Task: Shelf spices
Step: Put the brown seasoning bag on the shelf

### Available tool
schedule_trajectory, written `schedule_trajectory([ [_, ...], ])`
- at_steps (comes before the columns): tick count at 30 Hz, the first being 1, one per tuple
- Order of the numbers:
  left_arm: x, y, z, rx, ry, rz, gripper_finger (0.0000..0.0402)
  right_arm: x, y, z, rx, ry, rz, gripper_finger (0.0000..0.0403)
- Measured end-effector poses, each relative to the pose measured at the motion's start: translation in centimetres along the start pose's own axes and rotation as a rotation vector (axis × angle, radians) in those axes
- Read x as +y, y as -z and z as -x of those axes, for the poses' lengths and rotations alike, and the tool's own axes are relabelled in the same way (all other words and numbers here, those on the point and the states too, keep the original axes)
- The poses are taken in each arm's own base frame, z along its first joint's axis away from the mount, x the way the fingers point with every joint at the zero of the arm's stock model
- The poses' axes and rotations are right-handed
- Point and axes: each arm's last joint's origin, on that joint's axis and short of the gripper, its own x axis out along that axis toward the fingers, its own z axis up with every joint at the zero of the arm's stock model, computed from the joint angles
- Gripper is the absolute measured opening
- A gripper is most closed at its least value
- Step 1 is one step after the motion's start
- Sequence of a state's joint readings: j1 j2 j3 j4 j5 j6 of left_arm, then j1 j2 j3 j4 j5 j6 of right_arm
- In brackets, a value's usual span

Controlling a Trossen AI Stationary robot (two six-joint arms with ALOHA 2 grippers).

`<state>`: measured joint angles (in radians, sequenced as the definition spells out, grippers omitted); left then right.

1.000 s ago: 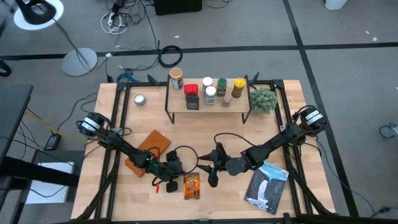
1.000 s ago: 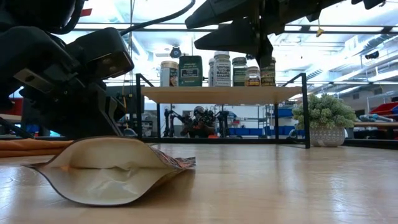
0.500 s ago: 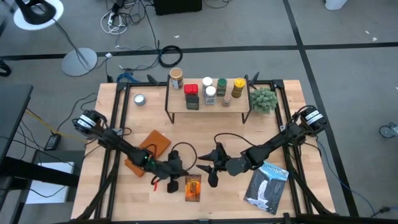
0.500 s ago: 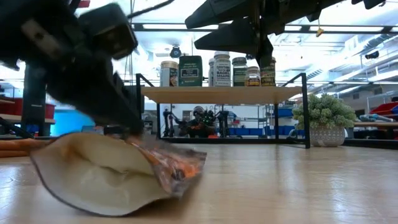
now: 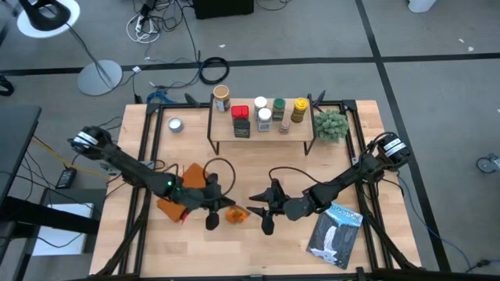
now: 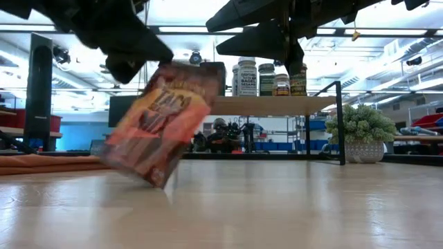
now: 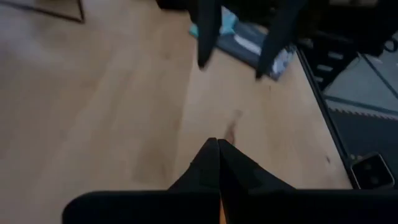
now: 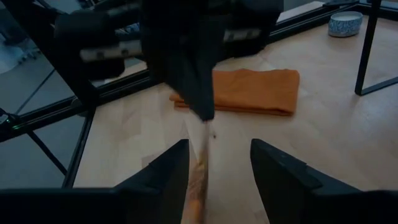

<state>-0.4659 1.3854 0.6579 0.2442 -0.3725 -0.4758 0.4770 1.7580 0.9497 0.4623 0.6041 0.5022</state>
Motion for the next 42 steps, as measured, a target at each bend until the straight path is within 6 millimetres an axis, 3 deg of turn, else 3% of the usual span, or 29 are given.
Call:
schedule_trajectory([
  [13, 3.3, -4.0, 2.2, -0.142, -0.104, 0.018, 0.0, 0.0, 0.0, 0.0, 0.0, -0.001, 0.0, 0.0173],
  [19, 5.0, -6.4, 4.5, -0.262, -0.154, 0.071, 0.0, 0.0, 0.0, 0.0, 0.0, -0.001, 0.0, 0.0172],
  [23, 5.3, -7.1, 5.6, -0.304, -0.147, 0.072, 0.0, 0.0, 0.0, 0.0, 0.001, -0.003, -0.001, 0.0172],
  [29, 5.0, -7.0, 5.6, -0.271, -0.052, 0.063, 0.0007, 0.0, -0.1, 0.0, -0.004, -0.006, -0.004, 0.0172],
  [35, 5.0, -6.8, 5.3, -0.253, -0.025, 0.109, 0.0039, 0.0, -0.1, 0.0, -0.004, -0.007, -0.005, 0.017],
  [42, 5.0, -6.5, 4.8, -0.237, -0.045, 0.135, 0.0123, 0.1, -0.1, 0.0, -0.007, -0.008, -0.007, 0.0173],
])
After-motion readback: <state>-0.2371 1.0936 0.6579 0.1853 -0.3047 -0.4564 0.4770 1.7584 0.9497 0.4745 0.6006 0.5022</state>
